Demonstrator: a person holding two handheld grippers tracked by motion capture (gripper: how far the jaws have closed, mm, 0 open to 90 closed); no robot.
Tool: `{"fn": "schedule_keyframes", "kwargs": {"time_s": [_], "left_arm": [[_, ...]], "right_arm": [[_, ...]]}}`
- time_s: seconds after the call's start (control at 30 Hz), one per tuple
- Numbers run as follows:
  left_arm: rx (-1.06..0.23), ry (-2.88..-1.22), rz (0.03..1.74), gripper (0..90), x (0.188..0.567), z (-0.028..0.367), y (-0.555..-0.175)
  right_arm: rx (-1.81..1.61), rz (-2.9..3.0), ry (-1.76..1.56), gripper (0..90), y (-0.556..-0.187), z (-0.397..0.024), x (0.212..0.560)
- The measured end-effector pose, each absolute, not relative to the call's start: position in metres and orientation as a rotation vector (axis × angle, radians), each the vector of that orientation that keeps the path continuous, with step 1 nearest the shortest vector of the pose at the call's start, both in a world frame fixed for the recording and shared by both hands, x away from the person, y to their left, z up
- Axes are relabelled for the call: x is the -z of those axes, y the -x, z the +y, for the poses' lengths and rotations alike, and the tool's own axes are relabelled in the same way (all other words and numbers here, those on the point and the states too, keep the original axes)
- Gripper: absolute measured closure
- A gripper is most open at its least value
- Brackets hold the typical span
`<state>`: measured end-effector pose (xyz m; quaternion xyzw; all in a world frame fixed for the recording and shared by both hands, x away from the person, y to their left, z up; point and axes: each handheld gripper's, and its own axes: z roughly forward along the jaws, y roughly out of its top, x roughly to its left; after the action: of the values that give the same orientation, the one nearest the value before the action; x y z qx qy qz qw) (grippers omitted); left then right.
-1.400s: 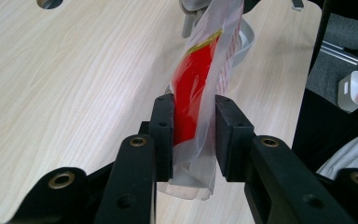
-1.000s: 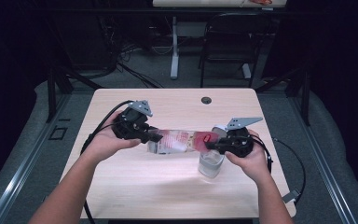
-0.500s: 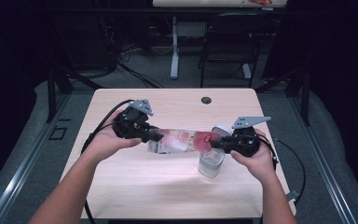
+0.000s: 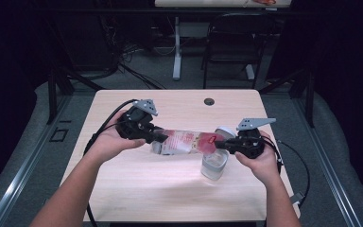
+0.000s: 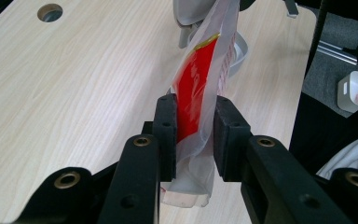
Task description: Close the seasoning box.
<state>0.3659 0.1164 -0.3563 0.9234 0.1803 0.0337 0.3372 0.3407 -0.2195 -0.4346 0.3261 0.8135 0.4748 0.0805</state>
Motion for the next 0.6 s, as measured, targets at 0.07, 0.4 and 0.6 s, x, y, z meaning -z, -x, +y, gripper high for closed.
{"fn": "schedule_keyframes", "kwargs": {"time_s": [0.07,0.4,0.6], "left_arm": [[-0.088,-2.406,0.469,73.4,0.3559,0.1159,-0.3660],[-0.090,-2.410,0.466,73.5,0.3536,0.1138,-0.3667],[-0.092,-2.415,0.461,73.5,0.3523,0.1128,-0.3669]], "right_arm": [[-1.419,2.435,-0.977,88.6,-0.3408,-0.2198,0.4346],[-1.406,2.439,-0.986,88.3,-0.3407,-0.2199,0.4343],[-1.402,2.439,-0.983,88.1,-0.3403,-0.2197,0.4344]]}}
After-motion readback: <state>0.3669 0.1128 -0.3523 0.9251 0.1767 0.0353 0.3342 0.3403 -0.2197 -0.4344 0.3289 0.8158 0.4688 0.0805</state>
